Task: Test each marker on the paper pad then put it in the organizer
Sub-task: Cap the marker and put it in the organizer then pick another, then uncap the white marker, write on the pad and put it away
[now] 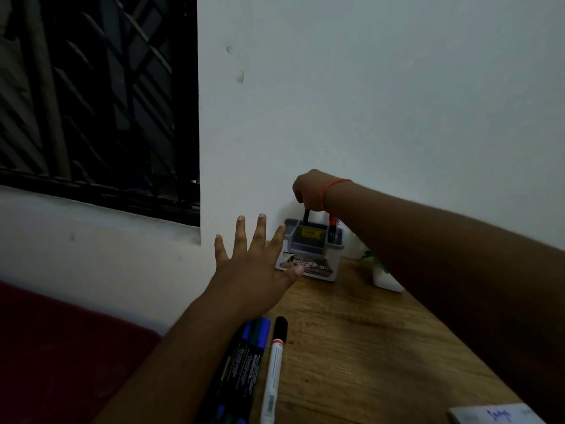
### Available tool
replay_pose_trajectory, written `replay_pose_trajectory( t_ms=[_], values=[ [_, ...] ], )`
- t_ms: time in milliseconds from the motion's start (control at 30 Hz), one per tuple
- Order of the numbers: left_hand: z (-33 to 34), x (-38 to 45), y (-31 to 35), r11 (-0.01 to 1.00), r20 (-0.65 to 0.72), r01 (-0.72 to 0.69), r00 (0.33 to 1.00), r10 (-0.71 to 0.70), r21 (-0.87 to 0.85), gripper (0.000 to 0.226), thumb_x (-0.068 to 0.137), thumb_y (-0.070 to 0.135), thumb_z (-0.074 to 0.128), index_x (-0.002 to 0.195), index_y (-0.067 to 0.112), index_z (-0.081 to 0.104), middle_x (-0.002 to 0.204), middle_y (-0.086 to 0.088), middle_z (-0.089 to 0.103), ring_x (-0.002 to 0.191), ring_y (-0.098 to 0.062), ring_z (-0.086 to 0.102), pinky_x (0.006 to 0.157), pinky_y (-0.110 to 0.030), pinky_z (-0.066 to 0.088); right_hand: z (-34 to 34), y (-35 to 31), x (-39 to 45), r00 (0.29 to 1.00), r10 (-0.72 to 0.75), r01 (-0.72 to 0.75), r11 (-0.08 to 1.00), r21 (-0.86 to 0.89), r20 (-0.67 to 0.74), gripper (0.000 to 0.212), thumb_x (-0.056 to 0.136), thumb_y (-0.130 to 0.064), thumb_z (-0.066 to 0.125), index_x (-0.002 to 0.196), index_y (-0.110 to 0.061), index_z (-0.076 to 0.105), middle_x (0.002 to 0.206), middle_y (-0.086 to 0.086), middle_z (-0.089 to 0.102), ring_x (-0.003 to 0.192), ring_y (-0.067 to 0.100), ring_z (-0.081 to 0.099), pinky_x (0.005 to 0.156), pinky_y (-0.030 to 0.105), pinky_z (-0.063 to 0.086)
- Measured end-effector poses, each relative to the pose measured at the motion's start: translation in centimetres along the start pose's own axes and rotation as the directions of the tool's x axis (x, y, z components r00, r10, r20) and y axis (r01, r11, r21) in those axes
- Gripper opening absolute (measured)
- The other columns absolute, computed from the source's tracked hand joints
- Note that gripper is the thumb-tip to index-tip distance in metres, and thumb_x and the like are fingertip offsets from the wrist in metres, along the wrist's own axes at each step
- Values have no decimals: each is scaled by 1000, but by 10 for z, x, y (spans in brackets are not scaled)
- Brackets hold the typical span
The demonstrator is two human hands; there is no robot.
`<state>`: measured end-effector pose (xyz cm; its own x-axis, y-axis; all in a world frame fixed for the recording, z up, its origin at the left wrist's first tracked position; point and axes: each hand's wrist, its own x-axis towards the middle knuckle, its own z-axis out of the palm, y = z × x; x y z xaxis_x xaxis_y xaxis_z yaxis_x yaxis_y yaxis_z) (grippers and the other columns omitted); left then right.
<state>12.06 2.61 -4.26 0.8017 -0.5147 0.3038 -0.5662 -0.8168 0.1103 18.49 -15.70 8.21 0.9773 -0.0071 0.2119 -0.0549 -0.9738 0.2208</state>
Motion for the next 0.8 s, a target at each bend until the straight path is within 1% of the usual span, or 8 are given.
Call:
replay_pose_trajectory(
  t_ms=[200, 367, 467, 533, 633, 700, 767, 800],
  values=[
    [0, 0, -3, 999, 61, 3, 998, -6, 40, 84, 83, 81, 10, 148, 42, -26, 156, 3, -37, 142, -29, -37, 114, -66, -10, 4, 8, 3, 997, 18, -10, 995, 100, -74, 44, 88, 10, 55, 128, -7, 57, 124, 16, 59, 108, 31, 62, 90, 37, 55],
    [-2, -1, -8, 997, 179, -52, 983, 41, 57, 85, 90, 75, 33, 151, 44, -17, 159, 3, -32, 142, -30, -36, 113, -65, -13, -1, 27, -14, 968, -26, 56, 992, 115, -249, 46, 89, 9, 52, 131, -10, 52, 121, 16, 60, 107, 31, 59, 93, 40, 52],
    [-10, -4, -8, 994, 272, -108, 957, 103, 3, 77, 93, 66, 43, 152, 48, -3, 162, 3, -23, 145, -28, -31, 115, -64, -13, -3, 32, -43, 922, -68, 134, 980, 149, -381, 43, 89, 9, 53, 128, -10, 56, 117, 13, 61, 102, 28, 62, 91, 40, 52],
    [-18, -8, -6, 986, 331, -153, 929, 166, -65, 67, 94, 56, 51, 151, 51, 14, 165, 5, -12, 149, -25, -20, 115, -63, -12, 1, 31, -69, 890, -101, 189, 969, 159, -445, 36, 93, 2, 57, 125, -12, 58, 115, 9, 63, 100, 24, 63, 87, 34, 51],
    [-30, -15, -4, 955, 380, -195, 885, 270, -224, 50, 93, 31, 61, 138, 47, 48, 160, 10, 25, 150, -17, 13, 117, -62, -5, 8, 28, -112, 883, -175, 268, 949, 163, -435, 32, 93, -5, 61, 124, -15, 59, 114, 4, 63, 94, 16, 61, 83, 32, 52],
    [-35, -19, -5, 927, 414, -197, 851, 323, -319, 44, 89, 20, 63, 126, 44, 61, 148, 15, 43, 140, -11, 32, 118, -55, 10, 14, 26, -140, 888, -203, 298, 937, 181, -412, 32, 94, -7, 61, 124, -17, 59, 112, 1, 63, 93, 16, 62, 81, 34, 54],
    [-36, -22, -5, 905, 448, -193, 818, 362, -379, 42, 87, 13, 63, 118, 41, 67, 137, 15, 51, 130, -8, 42, 114, -40, 30, 20, 24, -165, 897, -212, 309, 928, 207, -388, 30, 94, -10, 59, 122, -20, 59, 112, -1, 63, 93, 14, 62, 79, 34, 53],
    [-36, -23, -4, 898, 461, -201, 802, 380, -391, 42, 86, 11, 62, 116, 39, 69, 133, 14, 53, 126, -8, 45, 109, -34, 36, 23, 23, -177, 902, -215, 312, 924, 221, -374, 28, 95, -14, 58, 122, -21, 58, 113, -3, 63, 91, 10, 60, 78, 30, 52]
  ],
)
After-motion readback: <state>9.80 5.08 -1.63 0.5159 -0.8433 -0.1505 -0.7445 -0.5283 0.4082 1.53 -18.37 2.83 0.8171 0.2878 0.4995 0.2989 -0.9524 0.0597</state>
